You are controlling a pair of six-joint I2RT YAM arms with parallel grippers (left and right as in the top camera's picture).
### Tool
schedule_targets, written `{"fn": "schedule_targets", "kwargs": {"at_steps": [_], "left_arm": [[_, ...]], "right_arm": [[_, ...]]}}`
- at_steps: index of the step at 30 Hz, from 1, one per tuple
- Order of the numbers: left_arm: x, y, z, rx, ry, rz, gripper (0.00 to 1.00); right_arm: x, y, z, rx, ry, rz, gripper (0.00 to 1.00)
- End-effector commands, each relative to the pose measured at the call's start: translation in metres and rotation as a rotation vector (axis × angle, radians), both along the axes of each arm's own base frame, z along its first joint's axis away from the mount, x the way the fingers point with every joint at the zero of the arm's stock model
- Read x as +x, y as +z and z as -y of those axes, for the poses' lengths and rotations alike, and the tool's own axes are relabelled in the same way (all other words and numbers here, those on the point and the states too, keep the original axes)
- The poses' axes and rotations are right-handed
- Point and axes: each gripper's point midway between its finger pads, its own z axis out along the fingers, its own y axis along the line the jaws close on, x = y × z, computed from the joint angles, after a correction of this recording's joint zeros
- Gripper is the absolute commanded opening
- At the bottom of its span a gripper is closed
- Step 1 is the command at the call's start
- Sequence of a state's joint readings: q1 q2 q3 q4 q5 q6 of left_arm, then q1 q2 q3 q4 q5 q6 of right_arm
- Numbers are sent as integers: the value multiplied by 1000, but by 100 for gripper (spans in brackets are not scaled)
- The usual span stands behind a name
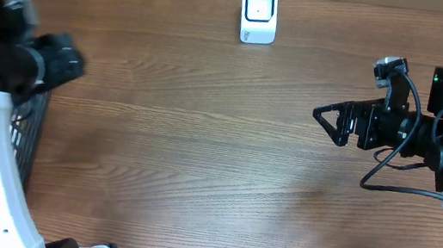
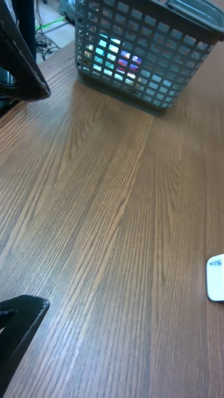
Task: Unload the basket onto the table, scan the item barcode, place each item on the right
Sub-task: 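Reach the left gripper into the basket and grasp the mint wet-wipes pack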
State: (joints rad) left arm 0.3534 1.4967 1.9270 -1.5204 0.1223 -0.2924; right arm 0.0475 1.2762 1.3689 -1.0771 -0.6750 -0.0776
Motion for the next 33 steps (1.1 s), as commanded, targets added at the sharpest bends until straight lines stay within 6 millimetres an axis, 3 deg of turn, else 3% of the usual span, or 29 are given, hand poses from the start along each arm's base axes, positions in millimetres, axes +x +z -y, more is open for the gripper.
{"fn": "schedule_targets", "kwargs": {"at_steps": [1, 7, 15, 23, 28, 33], "left_arm": [[-25, 8, -46, -2, 269, 7, 76], [-54, 8, -95, -13, 481, 13, 77], [-69, 12, -132, -41, 703, 76, 77], [-66, 1, -145, -38, 772, 88, 77], [-89, -19, -158, -36, 984, 22, 76], [-96, -35, -166, -52, 1017, -2, 79]], "right_arm": [[0, 10, -1, -2, 1, 29, 100], [0, 10, -1, -2, 1, 29, 100], [-1, 9, -1, -3, 1, 23, 100], [-1, 4, 5, -37, -24, 8, 100], [-1, 3, 5, -36, -23, 5, 100], [-3, 2, 5, -37, -23, -4, 100]]}}
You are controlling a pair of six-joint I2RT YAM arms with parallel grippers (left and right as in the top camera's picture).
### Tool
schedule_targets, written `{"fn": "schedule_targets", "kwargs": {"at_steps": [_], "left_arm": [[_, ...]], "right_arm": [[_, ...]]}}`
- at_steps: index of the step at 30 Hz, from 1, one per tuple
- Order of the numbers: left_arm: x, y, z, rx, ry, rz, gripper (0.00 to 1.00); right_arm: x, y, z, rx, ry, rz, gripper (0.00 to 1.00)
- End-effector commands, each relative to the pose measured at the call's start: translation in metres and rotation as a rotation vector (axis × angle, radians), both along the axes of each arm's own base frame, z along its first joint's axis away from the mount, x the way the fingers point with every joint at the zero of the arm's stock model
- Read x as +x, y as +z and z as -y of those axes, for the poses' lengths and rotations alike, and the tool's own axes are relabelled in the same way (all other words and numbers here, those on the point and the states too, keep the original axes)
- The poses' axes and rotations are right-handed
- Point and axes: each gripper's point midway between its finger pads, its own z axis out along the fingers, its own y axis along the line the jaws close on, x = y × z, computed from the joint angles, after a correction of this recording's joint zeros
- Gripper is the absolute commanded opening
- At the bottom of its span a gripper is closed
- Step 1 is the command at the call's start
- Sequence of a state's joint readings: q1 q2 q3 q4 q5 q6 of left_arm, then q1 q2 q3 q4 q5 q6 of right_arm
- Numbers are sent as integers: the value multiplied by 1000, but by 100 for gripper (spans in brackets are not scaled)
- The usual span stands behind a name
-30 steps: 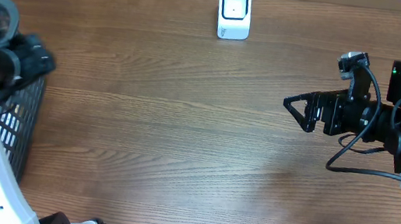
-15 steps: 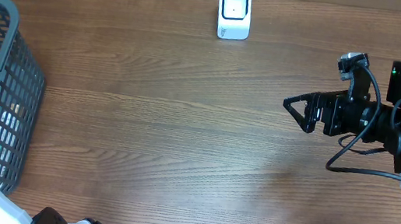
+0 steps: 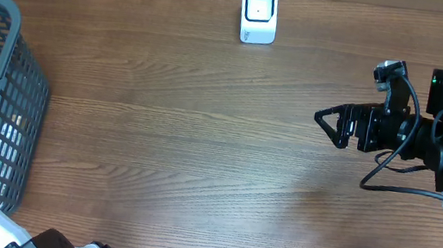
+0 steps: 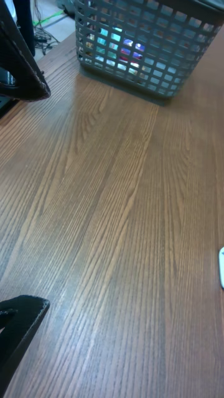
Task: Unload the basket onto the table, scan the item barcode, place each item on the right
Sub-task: 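Reach the left gripper into the basket and grasp the mint wet-wipes pack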
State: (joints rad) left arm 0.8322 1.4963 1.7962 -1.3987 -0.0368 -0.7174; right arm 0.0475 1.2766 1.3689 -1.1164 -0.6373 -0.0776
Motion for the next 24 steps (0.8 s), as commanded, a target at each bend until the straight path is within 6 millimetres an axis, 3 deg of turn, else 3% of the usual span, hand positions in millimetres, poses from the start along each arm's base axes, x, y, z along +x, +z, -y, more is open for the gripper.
{"fn": "schedule_targets", "kwargs": {"at_steps": [1, 10, 13, 16, 24], "left_arm": [[-15, -10, -9, 0, 91, -23, 79], [-35, -44, -28, -26, 166, -66, 80], [-34, -55, -39, 2, 144, -70, 83], [-29, -63, -47, 31, 118, -65, 100], [-21, -82, -69, 105, 70, -94, 100]], "right_arm": [[1, 11, 0, -5, -1, 36, 100], [2, 11, 0, -5, -1, 39, 100], [2, 11, 0, -5, -1, 38, 100], [3, 10, 1, -14, -7, 40, 100], [7, 5, 10, -63, -42, 42, 100]]}}
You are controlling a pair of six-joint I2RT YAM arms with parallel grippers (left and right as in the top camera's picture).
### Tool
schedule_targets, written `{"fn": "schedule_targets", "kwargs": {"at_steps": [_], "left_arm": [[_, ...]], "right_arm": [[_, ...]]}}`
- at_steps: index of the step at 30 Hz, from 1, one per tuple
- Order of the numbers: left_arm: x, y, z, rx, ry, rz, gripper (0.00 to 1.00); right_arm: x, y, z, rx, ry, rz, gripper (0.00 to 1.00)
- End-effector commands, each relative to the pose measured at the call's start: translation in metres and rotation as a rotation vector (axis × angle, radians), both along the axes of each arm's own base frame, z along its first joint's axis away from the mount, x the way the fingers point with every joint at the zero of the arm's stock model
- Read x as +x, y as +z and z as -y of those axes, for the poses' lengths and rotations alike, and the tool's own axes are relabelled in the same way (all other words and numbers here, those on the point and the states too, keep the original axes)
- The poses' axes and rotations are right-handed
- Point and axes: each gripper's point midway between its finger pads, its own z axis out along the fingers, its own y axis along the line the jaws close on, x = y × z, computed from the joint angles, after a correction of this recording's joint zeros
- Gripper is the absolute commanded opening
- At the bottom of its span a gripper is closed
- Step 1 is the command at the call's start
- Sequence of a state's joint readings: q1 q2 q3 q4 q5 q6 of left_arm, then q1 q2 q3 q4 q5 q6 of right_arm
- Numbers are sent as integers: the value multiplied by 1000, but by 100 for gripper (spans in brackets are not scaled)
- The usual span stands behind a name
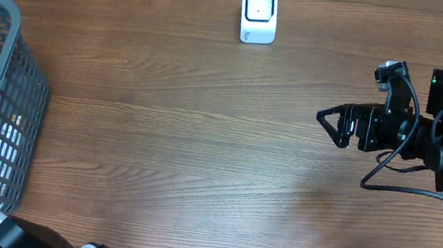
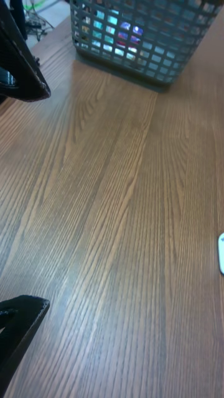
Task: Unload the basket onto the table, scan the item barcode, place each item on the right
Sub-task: 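Reach the left gripper into the basket and grasp the mint wet-wipes pack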
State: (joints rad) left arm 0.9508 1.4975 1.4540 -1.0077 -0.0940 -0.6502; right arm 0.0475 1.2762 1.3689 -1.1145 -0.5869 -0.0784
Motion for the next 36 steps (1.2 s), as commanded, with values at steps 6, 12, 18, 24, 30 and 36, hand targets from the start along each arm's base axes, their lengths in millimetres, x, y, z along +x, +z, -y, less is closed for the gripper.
{"fn": "schedule_targets", "kwargs": {"at_steps": [6, 12, 18, 24, 30, 36], "left_arm": [[1, -36, -19, -25, -14, -92, 98], [-1, -81, -26, -109, -9, -192, 83], [-22, -104, -31, -131, 61, -324, 83], [-28, -134, -32, -194, 67, -381, 82], [-26, -145, -36, -204, 67, -389, 69], [-25, -145, -39, -191, 65, -384, 45]], "right_arm": [[3, 9, 3, -21, -14, 37, 100], [3, 9, 3, -21, -13, 37, 100], [3, 9, 3, -19, -15, 34, 100], [3, 9, 3, -19, -15, 34, 100], [3, 9, 3, -19, -16, 34, 100], [3, 9, 3, -19, -16, 34, 100]]}}
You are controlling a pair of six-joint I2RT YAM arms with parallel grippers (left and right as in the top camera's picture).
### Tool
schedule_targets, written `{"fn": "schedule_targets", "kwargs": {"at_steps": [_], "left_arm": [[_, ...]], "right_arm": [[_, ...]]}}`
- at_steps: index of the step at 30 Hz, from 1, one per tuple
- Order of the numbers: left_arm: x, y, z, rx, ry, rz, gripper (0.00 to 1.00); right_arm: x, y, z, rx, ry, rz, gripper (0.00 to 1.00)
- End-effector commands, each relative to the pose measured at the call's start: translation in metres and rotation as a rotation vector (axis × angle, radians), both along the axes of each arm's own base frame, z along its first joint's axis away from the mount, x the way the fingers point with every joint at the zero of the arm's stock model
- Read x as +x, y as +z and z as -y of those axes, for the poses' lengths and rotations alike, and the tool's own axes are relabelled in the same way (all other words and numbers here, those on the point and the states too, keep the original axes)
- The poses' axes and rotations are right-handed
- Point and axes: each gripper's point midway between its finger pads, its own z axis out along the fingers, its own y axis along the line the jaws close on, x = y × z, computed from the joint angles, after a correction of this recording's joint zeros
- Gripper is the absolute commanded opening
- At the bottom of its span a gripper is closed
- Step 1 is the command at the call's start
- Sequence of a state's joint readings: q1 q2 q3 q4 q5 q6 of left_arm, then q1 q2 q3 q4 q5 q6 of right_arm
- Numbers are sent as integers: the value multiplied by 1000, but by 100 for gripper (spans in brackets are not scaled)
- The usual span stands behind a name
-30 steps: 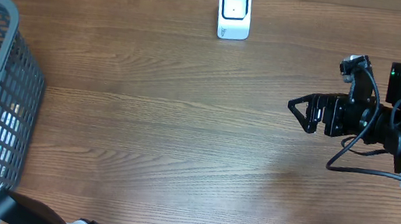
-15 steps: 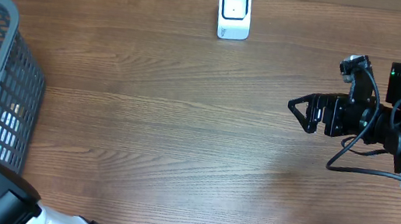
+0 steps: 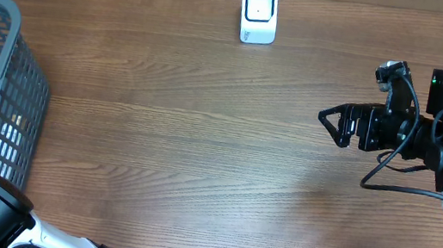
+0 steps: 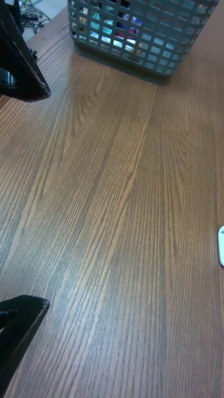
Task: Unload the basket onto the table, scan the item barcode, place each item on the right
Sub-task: 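Reach the left gripper into the basket and grasp the mint wet-wipes pack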
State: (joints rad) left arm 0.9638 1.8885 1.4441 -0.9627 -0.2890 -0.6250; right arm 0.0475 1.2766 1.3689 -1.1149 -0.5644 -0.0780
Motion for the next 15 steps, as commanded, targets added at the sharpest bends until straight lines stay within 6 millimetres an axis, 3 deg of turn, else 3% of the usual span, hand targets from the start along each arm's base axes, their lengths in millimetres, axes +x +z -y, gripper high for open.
{"fn": "schedule_targets", "kwargs": {"at_steps": [1, 4, 9, 15], "left_arm": [[-5, -9, -2, -6, 10, -22, 43], [-6, -9, -1, -9, 8, -28, 43], [-10, -14, 5, -34, 5, -46, 62], [-16, -23, 12, -53, -3, -69, 61]], "right_arm": [[2, 11, 0, -1, -2, 35, 100], [2, 11, 0, -1, -2, 36, 100], [2, 11, 0, -1, -2, 36, 100], [2, 11, 0, -1, -2, 36, 100]]}}
